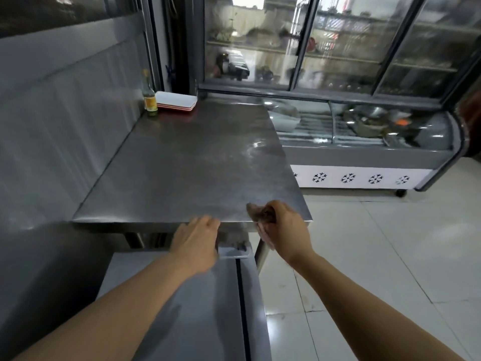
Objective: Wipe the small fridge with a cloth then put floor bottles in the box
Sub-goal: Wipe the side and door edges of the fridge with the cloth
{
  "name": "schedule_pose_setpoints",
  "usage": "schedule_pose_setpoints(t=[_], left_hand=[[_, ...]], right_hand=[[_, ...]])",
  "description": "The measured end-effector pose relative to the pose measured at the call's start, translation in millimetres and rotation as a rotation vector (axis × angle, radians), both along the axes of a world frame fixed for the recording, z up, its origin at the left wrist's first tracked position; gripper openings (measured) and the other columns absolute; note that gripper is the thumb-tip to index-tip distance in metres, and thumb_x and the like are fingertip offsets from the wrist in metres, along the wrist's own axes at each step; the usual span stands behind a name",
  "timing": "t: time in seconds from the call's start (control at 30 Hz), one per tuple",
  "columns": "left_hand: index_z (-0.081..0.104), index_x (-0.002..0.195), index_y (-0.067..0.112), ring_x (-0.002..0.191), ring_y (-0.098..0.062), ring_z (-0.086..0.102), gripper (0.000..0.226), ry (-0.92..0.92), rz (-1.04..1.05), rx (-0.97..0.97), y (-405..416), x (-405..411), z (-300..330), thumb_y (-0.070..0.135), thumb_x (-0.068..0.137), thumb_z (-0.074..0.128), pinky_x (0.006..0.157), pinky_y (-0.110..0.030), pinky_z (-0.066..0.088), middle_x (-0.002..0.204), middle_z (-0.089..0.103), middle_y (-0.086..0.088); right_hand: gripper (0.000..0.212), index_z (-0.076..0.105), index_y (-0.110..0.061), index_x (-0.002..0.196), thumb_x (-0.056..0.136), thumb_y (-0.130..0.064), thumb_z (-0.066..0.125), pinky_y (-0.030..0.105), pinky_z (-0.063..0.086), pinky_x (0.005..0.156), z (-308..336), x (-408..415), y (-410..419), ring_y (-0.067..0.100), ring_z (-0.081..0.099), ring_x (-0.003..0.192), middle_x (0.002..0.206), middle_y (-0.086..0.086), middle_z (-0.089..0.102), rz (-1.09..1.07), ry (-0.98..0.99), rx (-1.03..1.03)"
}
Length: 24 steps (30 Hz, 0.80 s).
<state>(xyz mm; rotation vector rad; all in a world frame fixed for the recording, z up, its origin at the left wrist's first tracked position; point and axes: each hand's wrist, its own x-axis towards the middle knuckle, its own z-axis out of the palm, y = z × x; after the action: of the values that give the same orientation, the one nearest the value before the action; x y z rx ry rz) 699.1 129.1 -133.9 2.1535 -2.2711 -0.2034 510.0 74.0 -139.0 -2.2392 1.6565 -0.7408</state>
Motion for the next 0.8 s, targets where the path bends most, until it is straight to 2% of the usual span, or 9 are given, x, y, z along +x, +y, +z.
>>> schedule_pose_setpoints(t=[0.13,0.23,0.27,0.33,0.4,0.47,0.57,0.67,0.8], left_hand=[[0.042,0.127,0.015,0.119,-0.024,0.043,0.046,0.019,-0.029,-0.036,-44,21,-11,0.024,0.085,0.058,0.095,-0.037,0.041,0.131,0.045,-0.003],[0.042,0.128,0.016,0.12,-0.023,0.042,0.047,0.019,-0.051,-0.057,-61,30,-23,0.023,0.084,0.057,0.094,-0.037,0.041,0.131,0.045,-0.002],[0.042,0.128,0.016,0.12,-0.023,0.042,0.047,0.019,-0.059,-0.059,-65,32,-27,0.023,0.084,0.057,0.095,-0.037,0.041,0.13,0.044,-0.002],[0.042,0.127,0.016,0.119,-0.023,0.042,0.047,0.024,-0.066,-0.055,-68,34,-33,0.023,0.084,0.058,0.094,-0.037,0.041,0.13,0.044,-0.002],[0.042,0.126,0.016,0.119,-0.023,0.042,0.047,0.02,-0.064,-0.034,-67,36,-37,0.024,0.084,0.059,0.094,-0.037,0.041,0.129,0.044,-0.002],[0.04,0.128,0.016,0.121,-0.023,0.041,0.048,0.007,-0.057,-0.014,-65,37,-39,0.024,0.084,0.059,0.096,-0.037,0.04,0.131,0.043,-0.001],[0.039,0.13,0.016,0.123,-0.023,0.04,0.051,0.006,-0.039,0.0,-57,34,-33,0.025,0.085,0.059,0.098,-0.038,0.039,0.135,0.043,-0.001],[0.039,0.131,0.016,0.124,-0.024,0.04,0.052,0.003,-0.017,-0.001,-42,26,-20,0.026,0.085,0.059,0.098,-0.038,0.039,0.136,0.042,-0.002],[0.04,0.13,0.016,0.123,-0.024,0.04,0.049,0.0,0.026,-0.002,-7,9,3,0.024,0.085,0.058,0.096,-0.038,0.039,0.135,0.044,-0.003]], right_hand=[[0.035,0.054,-0.01,0.111,0.086,-0.03,0.067,0.035,0.047,0.068,-4,25,-58,0.029,0.059,0.096,0.113,0.009,0.059,-0.084,0.07,-0.095],[0.04,0.048,-0.01,0.122,0.088,-0.023,0.063,0.041,0.049,0.083,-16,35,-90,0.029,0.051,0.113,0.128,0.011,0.05,-0.121,0.169,-0.105],[0.046,0.042,-0.012,0.13,0.09,-0.022,0.06,0.042,0.044,0.094,-21,36,-97,0.03,0.044,0.122,0.136,0.011,0.043,-0.117,0.241,-0.053],[0.07,0.016,-0.017,0.148,0.091,-0.028,0.056,0.046,0.025,0.111,-32,35,-103,0.03,0.017,0.142,0.155,0.011,0.016,-0.083,0.345,0.164],[0.094,-0.01,-0.022,0.151,0.089,-0.038,0.06,0.05,0.011,0.115,-39,34,-100,0.029,-0.007,0.146,0.159,0.007,-0.01,-0.04,0.36,0.352],[0.101,-0.017,-0.022,0.149,0.088,-0.042,0.06,0.05,0.005,0.116,-38,33,-93,0.028,-0.017,0.145,0.158,0.005,-0.019,-0.005,0.368,0.345],[0.094,-0.013,-0.021,0.15,0.089,-0.037,0.058,0.05,0.004,0.116,-22,31,-77,0.027,-0.018,0.145,0.158,0.006,-0.018,0.029,0.338,0.275],[0.083,0.002,-0.022,0.149,0.09,-0.034,0.059,0.05,0.01,0.116,-3,24,-52,0.028,-0.007,0.146,0.159,0.005,-0.005,0.087,0.317,0.224],[0.08,0.014,-0.018,0.148,0.087,-0.034,0.063,0.048,0.016,0.115,18,10,-13,0.029,0.003,0.145,0.157,0.004,0.008,0.159,0.355,0.231]])
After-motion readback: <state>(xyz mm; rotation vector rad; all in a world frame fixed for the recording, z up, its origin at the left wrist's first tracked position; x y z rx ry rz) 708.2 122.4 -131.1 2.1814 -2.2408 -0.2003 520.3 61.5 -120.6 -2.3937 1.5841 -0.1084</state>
